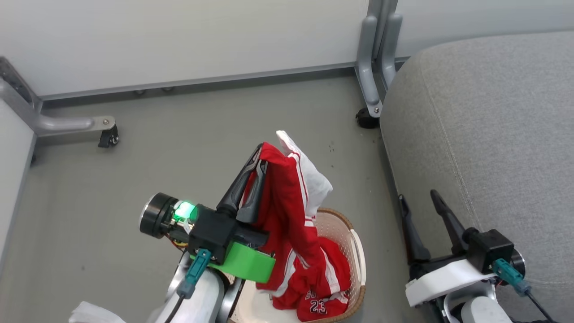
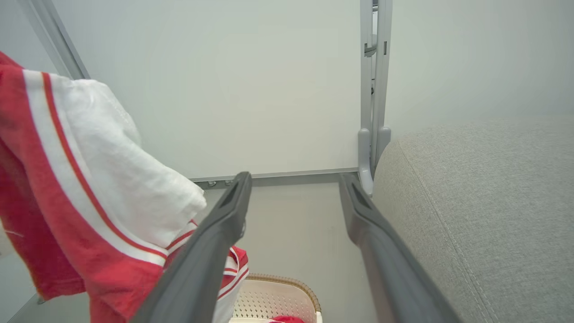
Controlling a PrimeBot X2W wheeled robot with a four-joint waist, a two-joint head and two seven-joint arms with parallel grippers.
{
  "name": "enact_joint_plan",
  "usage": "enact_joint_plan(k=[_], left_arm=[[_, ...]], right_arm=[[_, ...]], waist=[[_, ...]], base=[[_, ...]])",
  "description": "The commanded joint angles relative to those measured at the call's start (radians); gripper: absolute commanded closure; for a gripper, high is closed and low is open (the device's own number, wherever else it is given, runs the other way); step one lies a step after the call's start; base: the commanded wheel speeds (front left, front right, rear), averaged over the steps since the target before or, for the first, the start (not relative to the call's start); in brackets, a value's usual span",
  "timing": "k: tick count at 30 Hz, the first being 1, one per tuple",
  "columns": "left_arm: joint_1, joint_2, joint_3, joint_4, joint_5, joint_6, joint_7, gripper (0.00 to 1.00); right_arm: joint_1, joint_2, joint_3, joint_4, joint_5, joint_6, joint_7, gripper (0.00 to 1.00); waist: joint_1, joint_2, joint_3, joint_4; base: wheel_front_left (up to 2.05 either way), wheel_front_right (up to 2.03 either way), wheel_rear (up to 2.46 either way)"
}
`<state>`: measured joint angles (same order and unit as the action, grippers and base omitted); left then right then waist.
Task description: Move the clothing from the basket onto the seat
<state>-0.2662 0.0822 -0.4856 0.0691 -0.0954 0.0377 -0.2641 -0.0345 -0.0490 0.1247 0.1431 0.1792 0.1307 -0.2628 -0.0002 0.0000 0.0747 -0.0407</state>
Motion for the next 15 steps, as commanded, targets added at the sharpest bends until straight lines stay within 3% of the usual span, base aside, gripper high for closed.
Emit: enact_joint_plan(k=[1, 7, 15], left_arm=[[0.011, -0.002, 0.014, -0.015, 0.015, -0.006, -0.001, 1.0], [-0.004, -0.02, 0.046, -0.056, 0.019, -0.028, -0.001, 1.0], [-0.022, -0.027, 0.047, -0.086, 0.026, -0.05, -0.001, 1.0]], right_arm=[[0.017, -0.003, 0.011, 0.004, 0.003, 0.0, -0.003, 0.0], [0.03, -0.007, 0.093, 0.019, 0.038, 0.0, -0.003, 0.0], [-0.015, -0.072, 0.3, -0.041, 0.152, 0.0, -0.003, 0.0]], waist=[[0.0002, 0.0, -0.04, 0.002], [0.0002, 0.0, -0.052, 0.004], [0.0002, 0.0, -0.059, -0.002]], base=[[0.0, 0.0, 0.0], [0.0, 0.0, 0.0], [0.0, 0.0, 0.0]])
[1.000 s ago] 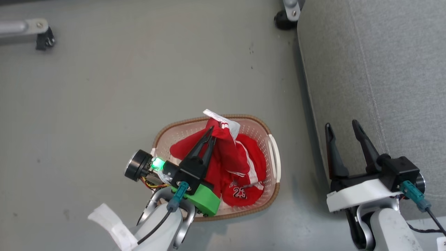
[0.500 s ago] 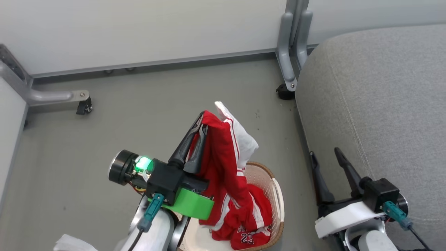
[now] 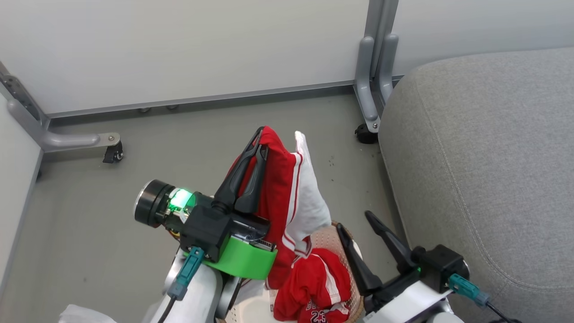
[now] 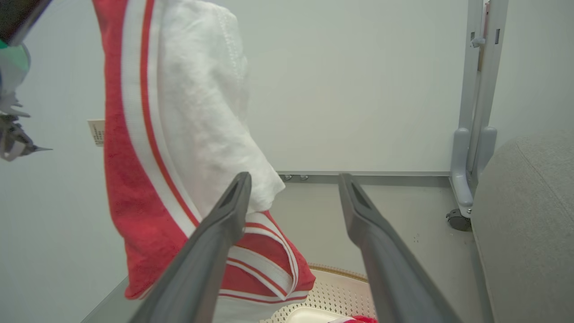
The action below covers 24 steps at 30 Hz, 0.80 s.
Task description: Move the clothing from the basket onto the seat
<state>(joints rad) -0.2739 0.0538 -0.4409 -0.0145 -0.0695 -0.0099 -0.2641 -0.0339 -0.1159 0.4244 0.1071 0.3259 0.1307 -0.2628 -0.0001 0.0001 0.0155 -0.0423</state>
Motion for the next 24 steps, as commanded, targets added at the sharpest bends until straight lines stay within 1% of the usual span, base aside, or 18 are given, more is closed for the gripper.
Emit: enact_joint_plan(k=[1, 5, 10, 15, 18, 24], left_arm=[[-0.018, 0.0, 0.002, -0.005, 0.002, -0.004, -0.001, 1.0], [-0.029, -0.002, -0.008, -0.005, 0.007, -0.014, -0.001, 1.0], [-0.049, -0.003, -0.043, 0.008, 0.008, -0.035, -0.001, 1.0], [-0.072, -0.003, -0.075, 0.017, -0.006, -0.044, -0.001, 1.0], [-0.083, -0.003, -0.094, 0.016, -0.015, -0.047, -0.001, 1.0], [-0.096, -0.003, -0.121, 0.002, -0.027, -0.039, -0.001, 1.0]], right_arm=[[-0.025, -0.011, 0.025, -0.015, 0.022, 0.0, -0.003, 0.0], [-0.08, -0.025, 0.087, -0.048, 0.07, 0.0, -0.003, 0.0], [-0.154, -0.032, 0.133, -0.06, 0.121, 0.0, -0.003, 0.0], [-0.193, -0.043, 0.164, -0.011, 0.162, 0.0, -0.003, 0.0], [-0.196, -0.038, 0.18, 0.036, 0.179, 0.0, -0.003, 0.0], [-0.199, -0.032, 0.224, 0.088, 0.21, 0.0, -0.003, 0.0]], waist=[[0.0001, -0.0001, -0.001, -0.001], [0.0001, -0.0001, -0.002, -0.003], [0.0001, -0.0001, -0.003, 0.009], [0.0001, -0.0001, -0.005, 0.028], [0.0001, -0.0001, -0.008, 0.04], [0.0001, -0.0001, -0.008, 0.059]], base=[[0.0, 0.0, 0.0], [0.0, 0.0, 0.0], [0.0, 0.0, 0.0], [0.0, 0.0, 0.0], [0.0, 0.0, 0.0], [0.0, 0.0, 0.0]])
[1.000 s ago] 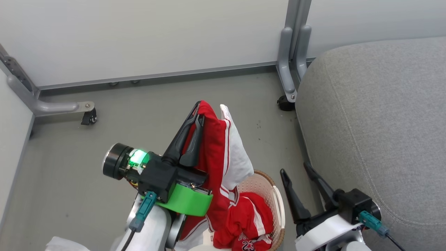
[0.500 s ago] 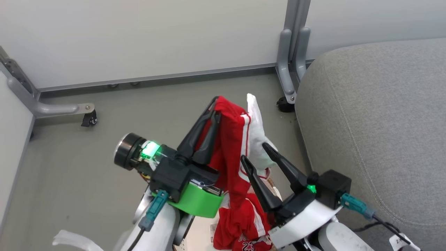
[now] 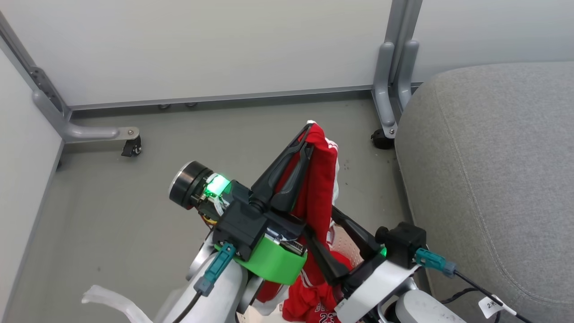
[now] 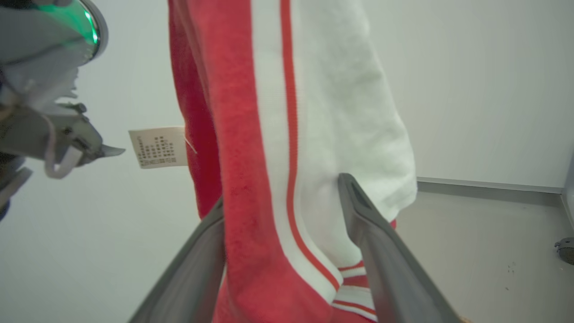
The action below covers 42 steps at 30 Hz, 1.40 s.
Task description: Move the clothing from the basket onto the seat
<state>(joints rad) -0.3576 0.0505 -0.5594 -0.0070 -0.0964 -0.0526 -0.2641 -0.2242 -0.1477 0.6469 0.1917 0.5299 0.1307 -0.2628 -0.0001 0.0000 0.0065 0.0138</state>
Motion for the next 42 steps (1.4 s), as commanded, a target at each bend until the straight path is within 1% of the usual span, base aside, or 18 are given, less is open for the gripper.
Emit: enact_joint_plan(k=[1, 6, 7, 8, 9, 16, 20, 26, 27, 28, 29, 33, 42], left_arm=[[-0.013, 0.0, -0.004, -0.005, -0.001, 0.004, -0.001, 1.0], [-0.014, 0.0, -0.013, -0.005, 0.001, 0.004, -0.001, 1.0], [-0.013, 0.0, -0.014, -0.004, 0.002, 0.003, -0.001, 1.0], [-0.012, 0.0, -0.015, -0.003, 0.003, 0.003, -0.001, 1.0], [-0.01, 0.0, -0.015, -0.002, 0.003, 0.002, -0.001, 1.0], [0.009, 0.0, -0.007, 0.03, -0.008, 0.011, -0.001, 1.0], [0.017, 0.0, -0.006, 0.047, -0.001, 0.017, -0.001, 1.0], [0.024, 0.0, 0.0, 0.082, 0.025, 0.02, -0.001, 1.0], [0.026, 0.001, 0.002, 0.088, 0.03, 0.026, -0.001, 0.89], [0.029, 0.0, 0.004, 0.092, 0.029, 0.031, -0.001, 0.61], [0.03, 0.0, 0.006, 0.097, 0.029, 0.038, -0.001, 0.0], [0.029, 0.001, 0.009, 0.134, 0.029, 0.052, -0.001, 0.0], [0.012, 0.001, 0.009, 0.191, 0.027, 0.047, 0.0, 0.0]], right_arm=[[-0.01, 0.0, 0.005, 0.006, 0.005, 0.0, -0.003, 0.0], [-0.02, 0.009, -0.002, 0.014, -0.007, 0.0, -0.003, 0.0], [-0.026, 0.01, -0.011, 0.008, -0.024, 0.0, -0.003, 0.34], [-0.028, 0.014, -0.02, 0.0, -0.036, 0.0, -0.003, 0.75], [-0.019, 0.02, -0.021, -0.001, -0.04, 0.0, -0.003, 1.0], [0.007, 0.008, -0.011, 0.004, -0.065, 0.0, -0.003, 1.0], [0.026, 0.008, -0.033, -0.002, -0.069, 0.0, -0.003, 1.0], [0.056, 0.018, -0.059, 0.032, -0.059, 0.0, -0.003, 1.0], [0.059, 0.018, -0.059, 0.038, -0.057, 0.0, -0.003, 1.0], [0.06, 0.018, -0.058, 0.042, -0.056, 0.0, -0.003, 1.0], [0.059, 0.019, -0.058, 0.045, -0.053, 0.0, -0.003, 1.0], [0.06, 0.019, -0.06, 0.046, -0.05, 0.0, -0.003, 1.0], [0.052, 0.021, -0.067, 0.035, -0.054, 0.0, -0.003, 1.0]], waist=[[0.0001, 0.0, 0.001, 0.005], [0.0001, 0.0, 0.002, 0.011], [0.0001, 0.0, 0.002, 0.011], [0.0001, 0.0, 0.002, 0.011], [0.0001, 0.0, 0.001, 0.012], [0.0001, 0.0, -0.003, 0.008], [0.0001, 0.0, -0.002, 0.003], [0.0001, 0.0, -0.007, -0.005], [0.0001, 0.0, -0.007, -0.006], [0.0001, 0.0, -0.008, -0.007], [0.0001, 0.0, -0.009, -0.007], [0.0001, 0.0, -0.009, -0.007], [0.0001, 0.0, -0.002, -0.007]], base=[[0.0, 0.0, 0.0], [0.0, 0.0, 0.0], [0.0, 0.0, 0.0], [0.0, 0.0, 0.0], [0.0, 0.0, 0.0], [0.0, 0.0, 0.0], [0.0, 0.0, 0.0], [0.0, 0.0, 0.0], [0.0, 0.0, 0.0], [0.0, 0.0, 0.0], [0.0, 0.0, 0.0], [0.0, 0.0, 0.0], [0.0, 0.0, 0.0]])
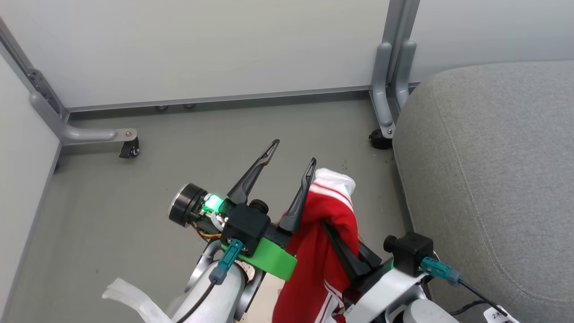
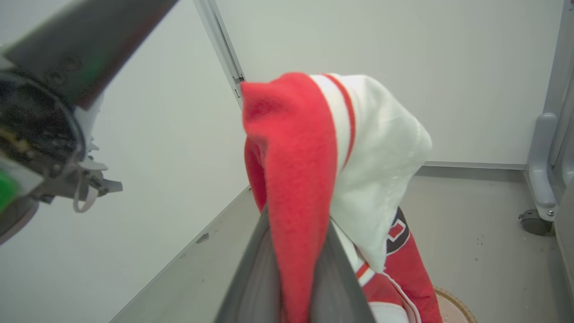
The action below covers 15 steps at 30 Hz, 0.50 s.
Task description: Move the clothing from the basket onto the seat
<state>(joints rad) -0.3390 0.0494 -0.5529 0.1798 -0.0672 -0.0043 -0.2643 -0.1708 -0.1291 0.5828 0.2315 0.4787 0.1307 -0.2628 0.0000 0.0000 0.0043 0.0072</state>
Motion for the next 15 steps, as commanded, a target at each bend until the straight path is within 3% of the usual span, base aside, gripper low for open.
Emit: enact_joint_plan(k=[1, 15], left_arm=[[-0.008, 0.002, 0.003, 0.007, -0.002, -0.002, 0.0, 0.0], [0.027, 0.002, 0.015, 0.1, -0.1, -0.037, 0.0, 0.0]], right_arm=[[-0.002, 0.002, -0.003, -0.006, -0.004, 0.0, -0.003, 1.0], [-0.01, -0.001, -0.049, -0.027, -0.022, 0.0, -0.003, 1.0]], waist=[[0.0, 0.0, 0.001, 0.0], [0.0, 0.0, 0.025, -0.028]], base=[[0.0, 0.0, 0.0], [0.0, 0.0, 0.0]])
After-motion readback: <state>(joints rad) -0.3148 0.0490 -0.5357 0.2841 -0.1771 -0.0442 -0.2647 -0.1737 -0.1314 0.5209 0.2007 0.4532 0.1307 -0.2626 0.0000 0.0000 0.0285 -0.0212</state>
